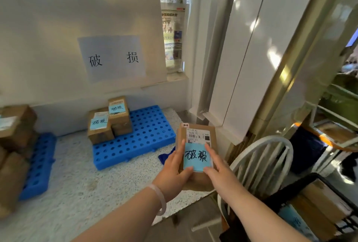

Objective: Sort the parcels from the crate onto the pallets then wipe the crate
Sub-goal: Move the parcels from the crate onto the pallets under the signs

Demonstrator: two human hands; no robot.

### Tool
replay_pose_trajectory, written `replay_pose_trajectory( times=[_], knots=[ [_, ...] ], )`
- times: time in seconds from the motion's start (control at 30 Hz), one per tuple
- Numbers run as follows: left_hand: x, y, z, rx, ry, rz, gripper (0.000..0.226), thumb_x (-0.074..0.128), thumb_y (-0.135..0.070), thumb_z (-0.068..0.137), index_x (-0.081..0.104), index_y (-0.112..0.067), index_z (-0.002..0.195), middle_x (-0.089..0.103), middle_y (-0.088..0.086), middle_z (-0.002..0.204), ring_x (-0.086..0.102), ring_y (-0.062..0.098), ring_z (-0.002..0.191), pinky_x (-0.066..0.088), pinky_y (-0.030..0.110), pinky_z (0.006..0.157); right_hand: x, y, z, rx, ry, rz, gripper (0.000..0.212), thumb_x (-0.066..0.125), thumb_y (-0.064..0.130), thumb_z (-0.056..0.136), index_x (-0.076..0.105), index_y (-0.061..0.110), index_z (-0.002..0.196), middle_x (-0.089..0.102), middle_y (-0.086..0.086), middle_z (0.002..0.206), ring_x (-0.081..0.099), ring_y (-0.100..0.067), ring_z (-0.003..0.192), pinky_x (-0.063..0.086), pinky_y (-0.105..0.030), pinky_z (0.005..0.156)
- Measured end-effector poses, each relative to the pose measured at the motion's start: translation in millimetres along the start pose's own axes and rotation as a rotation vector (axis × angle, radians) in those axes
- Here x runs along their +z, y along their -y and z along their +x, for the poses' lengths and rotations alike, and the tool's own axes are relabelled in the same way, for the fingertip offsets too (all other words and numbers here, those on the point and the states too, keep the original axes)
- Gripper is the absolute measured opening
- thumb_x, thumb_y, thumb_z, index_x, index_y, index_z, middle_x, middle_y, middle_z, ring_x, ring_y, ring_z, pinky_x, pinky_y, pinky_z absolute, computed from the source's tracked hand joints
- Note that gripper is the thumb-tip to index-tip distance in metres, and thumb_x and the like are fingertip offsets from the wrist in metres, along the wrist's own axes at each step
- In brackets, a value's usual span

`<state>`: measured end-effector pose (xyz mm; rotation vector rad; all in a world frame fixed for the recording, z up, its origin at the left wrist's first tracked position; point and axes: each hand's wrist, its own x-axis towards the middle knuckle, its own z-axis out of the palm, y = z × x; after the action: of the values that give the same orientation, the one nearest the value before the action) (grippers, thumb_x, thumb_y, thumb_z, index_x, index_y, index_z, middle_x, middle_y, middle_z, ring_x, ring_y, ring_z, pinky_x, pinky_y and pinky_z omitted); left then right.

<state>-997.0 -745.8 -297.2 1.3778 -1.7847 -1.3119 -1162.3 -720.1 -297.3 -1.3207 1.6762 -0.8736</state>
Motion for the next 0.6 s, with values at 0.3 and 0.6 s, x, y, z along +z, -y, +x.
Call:
replay_pose_trajectory(
  times=[0.3, 0.6],
  knots=[
    [-29, 32, -7, -0.102, -0.188, -0.019, 0.084, 0.071, -0.043, 0.082, 0.013, -0.064, 0.14, 0.035, -0.01, 0.143, 0.041, 0.011, 0.129, 0.042, 0.037, 0.109, 41, 7, 28, -0.12, 0.199, -0.136, 0.066, 0.056, 0.036, 0.098, 0.017, 0.051, 0.149, 0.026, 0.012, 0.13, 0.034, -0.007, 0.119, 0.039, -0.031, 0.104],
    [-101, 80, 44, -0.149, -0.22, -0.059, 0.085, 0.071, -0.037, 0.083, 0.012, -0.062, 0.139, 0.04, -0.007, 0.138, 0.044, 0.011, 0.126, 0.042, 0.037, 0.108, 107, 36, 105, -0.093, 0.237, -0.138, 0.068, 0.062, 0.032, 0.095, 0.024, 0.049, 0.149, 0.035, 0.005, 0.137, 0.04, -0.007, 0.118, 0.041, -0.022, 0.093]
  ],
)
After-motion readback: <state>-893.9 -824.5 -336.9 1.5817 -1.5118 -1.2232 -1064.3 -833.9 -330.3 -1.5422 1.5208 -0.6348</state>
